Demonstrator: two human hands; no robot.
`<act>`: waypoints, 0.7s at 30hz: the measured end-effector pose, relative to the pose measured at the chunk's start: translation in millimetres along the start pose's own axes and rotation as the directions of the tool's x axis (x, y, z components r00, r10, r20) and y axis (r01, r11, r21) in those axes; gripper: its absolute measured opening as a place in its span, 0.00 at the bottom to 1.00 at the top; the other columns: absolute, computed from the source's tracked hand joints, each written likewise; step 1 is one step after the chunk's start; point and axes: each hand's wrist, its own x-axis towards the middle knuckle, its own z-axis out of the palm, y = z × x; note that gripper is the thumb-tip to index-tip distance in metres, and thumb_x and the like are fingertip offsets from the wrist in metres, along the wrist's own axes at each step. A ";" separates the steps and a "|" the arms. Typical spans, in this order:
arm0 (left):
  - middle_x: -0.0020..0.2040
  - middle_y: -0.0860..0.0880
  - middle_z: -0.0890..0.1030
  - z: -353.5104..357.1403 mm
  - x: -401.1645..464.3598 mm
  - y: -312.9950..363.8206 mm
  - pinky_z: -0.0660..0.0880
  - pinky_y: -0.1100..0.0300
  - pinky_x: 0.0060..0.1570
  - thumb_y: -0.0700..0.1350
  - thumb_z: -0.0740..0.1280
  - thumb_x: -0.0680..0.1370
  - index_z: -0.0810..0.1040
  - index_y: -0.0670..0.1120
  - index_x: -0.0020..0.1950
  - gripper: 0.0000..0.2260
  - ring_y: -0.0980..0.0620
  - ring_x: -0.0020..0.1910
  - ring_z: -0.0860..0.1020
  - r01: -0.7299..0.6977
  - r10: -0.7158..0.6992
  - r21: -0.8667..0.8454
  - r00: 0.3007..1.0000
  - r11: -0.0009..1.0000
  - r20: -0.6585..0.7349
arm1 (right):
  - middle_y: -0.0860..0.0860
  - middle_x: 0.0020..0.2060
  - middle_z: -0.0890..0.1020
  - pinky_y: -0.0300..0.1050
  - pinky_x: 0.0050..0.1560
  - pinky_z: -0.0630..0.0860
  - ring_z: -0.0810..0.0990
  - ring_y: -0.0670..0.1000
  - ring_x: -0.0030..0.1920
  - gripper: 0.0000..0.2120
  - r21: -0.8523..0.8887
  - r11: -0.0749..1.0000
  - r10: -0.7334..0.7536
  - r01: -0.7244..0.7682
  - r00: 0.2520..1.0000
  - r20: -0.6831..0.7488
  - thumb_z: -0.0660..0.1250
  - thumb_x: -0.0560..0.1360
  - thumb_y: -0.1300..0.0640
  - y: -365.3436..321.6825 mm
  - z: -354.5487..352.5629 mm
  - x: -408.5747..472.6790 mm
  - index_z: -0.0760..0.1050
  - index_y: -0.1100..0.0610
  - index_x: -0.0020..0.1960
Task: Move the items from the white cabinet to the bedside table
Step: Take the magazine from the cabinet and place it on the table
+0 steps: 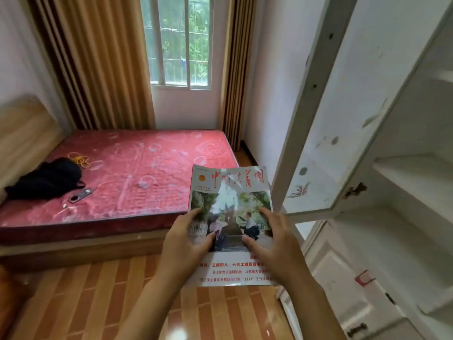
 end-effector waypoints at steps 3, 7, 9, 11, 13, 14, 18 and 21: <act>0.61 0.57 0.78 -39.4 4.0 -32.1 0.73 0.67 0.57 0.47 0.78 0.73 0.75 0.52 0.71 0.28 0.63 0.57 0.75 0.011 -0.011 0.077 1.000 0.997 0.003 | 0.44 0.68 0.69 0.49 0.53 0.83 0.79 0.48 0.59 0.34 0.000 1.000 -0.029 0.029 0.999 0.040 0.73 0.74 0.36 -27.8 40.6 15.0 0.64 0.41 0.75; 0.63 0.54 0.78 -91.7 7.4 -67.2 0.72 0.65 0.58 0.47 0.78 0.74 0.75 0.48 0.72 0.28 0.60 0.59 0.75 0.025 -0.018 0.152 0.999 0.988 -0.050 | 0.44 0.66 0.70 0.60 0.60 0.79 0.77 0.52 0.63 0.36 -0.022 0.997 -0.073 0.074 0.995 0.064 0.69 0.71 0.29 -64.8 91.1 35.1 0.63 0.39 0.75; 0.63 0.53 0.78 -117.5 7.6 -82.1 0.73 0.62 0.59 0.47 0.77 0.74 0.75 0.48 0.72 0.27 0.57 0.59 0.76 0.038 -0.022 0.184 0.996 0.982 -0.089 | 0.45 0.64 0.71 0.59 0.59 0.80 0.77 0.51 0.61 0.36 -0.014 0.995 -0.101 0.103 0.991 0.091 0.71 0.72 0.31 -85.6 113.8 43.8 0.64 0.41 0.75; 0.63 0.51 0.79 -142.0 5.9 -96.4 0.76 0.58 0.60 0.47 0.77 0.74 0.75 0.48 0.71 0.26 0.54 0.59 0.77 0.049 -0.021 0.224 0.992 0.973 -0.124 | 0.47 0.63 0.72 0.56 0.57 0.81 0.77 0.50 0.60 0.36 0.006 0.991 -0.133 0.133 0.985 0.112 0.74 0.73 0.36 -108.4 133.2 50.3 0.65 0.44 0.76; 0.62 0.51 0.79 -163.3 4.1 -109.2 0.77 0.57 0.58 0.48 0.76 0.75 0.75 0.48 0.71 0.25 0.54 0.58 0.78 0.069 -0.028 0.255 0.987 0.964 -0.158 | 0.47 0.63 0.71 0.51 0.54 0.79 0.77 0.50 0.59 0.35 -0.002 0.986 -0.168 0.169 0.976 0.136 0.74 0.74 0.38 -130.5 151.8 56.3 0.65 0.45 0.76; 0.61 0.51 0.79 -172.6 3.2 -115.0 0.77 0.57 0.57 0.48 0.75 0.75 0.75 0.48 0.70 0.25 0.54 0.57 0.78 0.085 -0.038 0.264 0.983 0.961 -0.178 | 0.47 0.63 0.71 0.51 0.54 0.78 0.77 0.50 0.59 0.35 -0.003 0.983 -0.183 0.186 0.970 0.157 0.74 0.74 0.39 -140.4 160.4 59.2 0.65 0.45 0.76; 0.58 0.53 0.79 -202.1 0.2 -136.5 0.77 0.59 0.53 0.49 0.75 0.75 0.76 0.49 0.68 0.22 0.56 0.54 0.78 0.149 -0.077 0.275 0.963 0.950 -0.257 | 0.49 0.61 0.71 0.58 0.56 0.80 0.78 0.53 0.57 0.36 0.022 0.969 -0.243 0.245 0.942 0.231 0.74 0.74 0.39 -167.8 195.2 75.9 0.65 0.47 0.76; 0.57 0.54 0.78 -218.9 -1.8 -151.6 0.76 0.62 0.50 0.50 0.74 0.76 0.77 0.51 0.67 0.20 0.58 0.52 0.77 0.204 -0.114 0.277 0.944 0.939 -0.308 | 0.49 0.60 0.70 0.58 0.55 0.80 0.78 0.54 0.55 0.36 0.039 0.960 -0.277 0.277 0.920 0.277 0.74 0.74 0.39 -182.6 220.6 90.4 0.66 0.48 0.76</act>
